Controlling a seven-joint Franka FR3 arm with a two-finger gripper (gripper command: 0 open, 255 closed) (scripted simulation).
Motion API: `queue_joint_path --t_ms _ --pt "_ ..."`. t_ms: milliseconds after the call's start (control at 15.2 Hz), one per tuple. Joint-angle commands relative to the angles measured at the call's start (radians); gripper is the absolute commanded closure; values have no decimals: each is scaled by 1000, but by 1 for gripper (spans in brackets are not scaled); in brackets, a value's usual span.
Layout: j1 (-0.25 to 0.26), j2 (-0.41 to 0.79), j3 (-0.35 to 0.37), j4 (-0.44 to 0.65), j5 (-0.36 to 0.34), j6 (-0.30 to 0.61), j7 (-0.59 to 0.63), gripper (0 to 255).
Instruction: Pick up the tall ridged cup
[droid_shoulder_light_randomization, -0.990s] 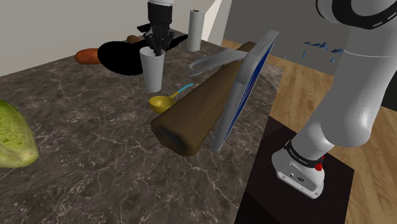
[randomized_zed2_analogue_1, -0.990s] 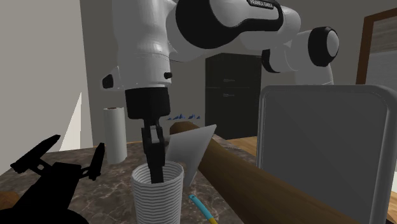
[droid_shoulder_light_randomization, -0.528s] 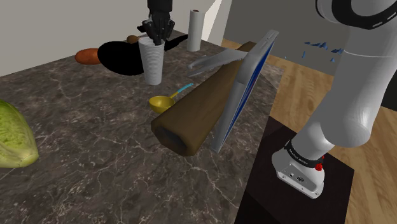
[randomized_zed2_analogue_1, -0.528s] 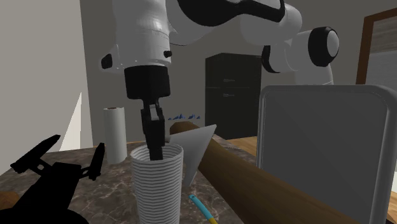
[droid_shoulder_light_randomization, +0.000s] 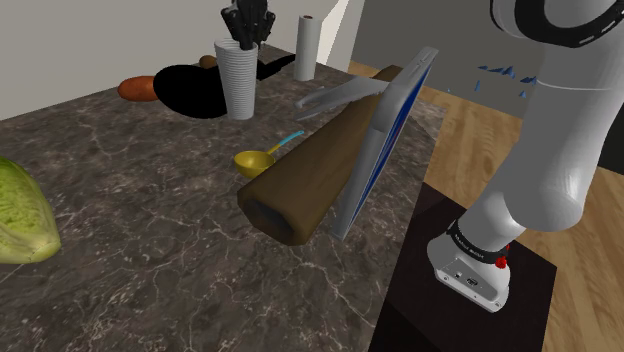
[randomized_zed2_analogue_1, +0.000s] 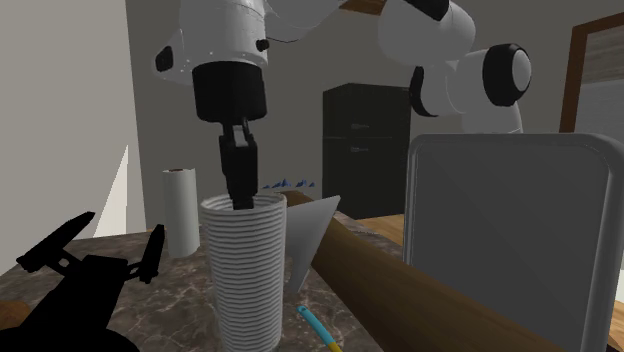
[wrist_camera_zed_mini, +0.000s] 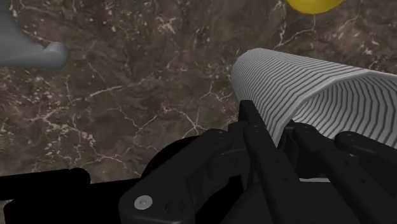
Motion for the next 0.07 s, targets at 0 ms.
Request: queue_joint_path --t_ms 0 --pt "0 2 0 13 0 -11 1 255"
